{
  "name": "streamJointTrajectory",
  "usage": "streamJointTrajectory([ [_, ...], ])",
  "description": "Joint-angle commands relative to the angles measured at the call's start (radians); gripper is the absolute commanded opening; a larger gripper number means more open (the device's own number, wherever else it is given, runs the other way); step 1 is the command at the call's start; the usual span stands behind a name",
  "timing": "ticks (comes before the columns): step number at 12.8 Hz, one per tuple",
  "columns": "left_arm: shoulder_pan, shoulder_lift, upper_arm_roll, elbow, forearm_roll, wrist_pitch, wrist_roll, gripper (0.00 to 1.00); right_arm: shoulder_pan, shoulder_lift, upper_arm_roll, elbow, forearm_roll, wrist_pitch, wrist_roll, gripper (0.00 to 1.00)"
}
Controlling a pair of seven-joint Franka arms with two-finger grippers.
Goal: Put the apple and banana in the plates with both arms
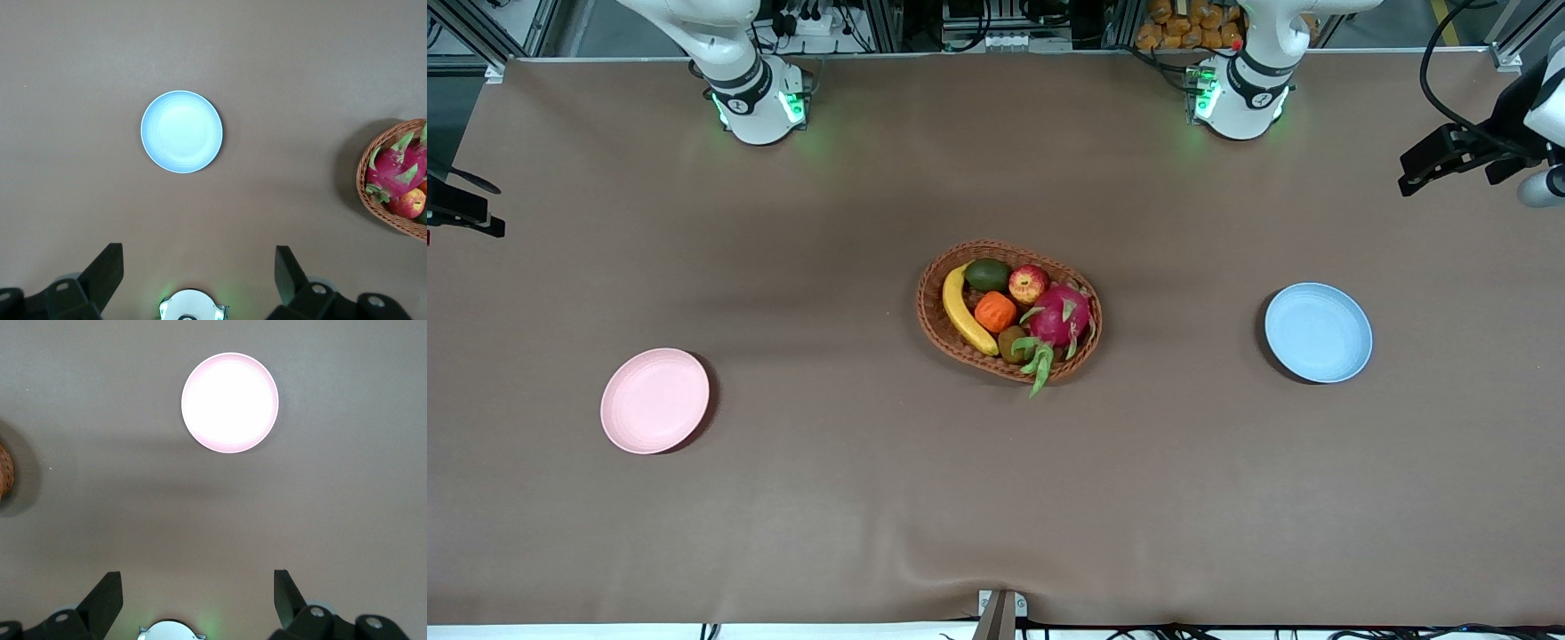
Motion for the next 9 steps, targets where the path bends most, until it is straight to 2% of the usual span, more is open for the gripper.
streamJointTrajectory([
  [1,-0.009,-0.003,0.004,0.012,0.012,-0.023,0.011,1.0,-0.004,-0.004,0.002,0.004,0.015,-0.009,0.013,1.0],
  [9,-0.015,0.021,-0.004,0.017,0.012,-0.023,-0.005,1.0,-0.002,-0.002,0.002,0.004,0.013,-0.006,0.003,1.0],
])
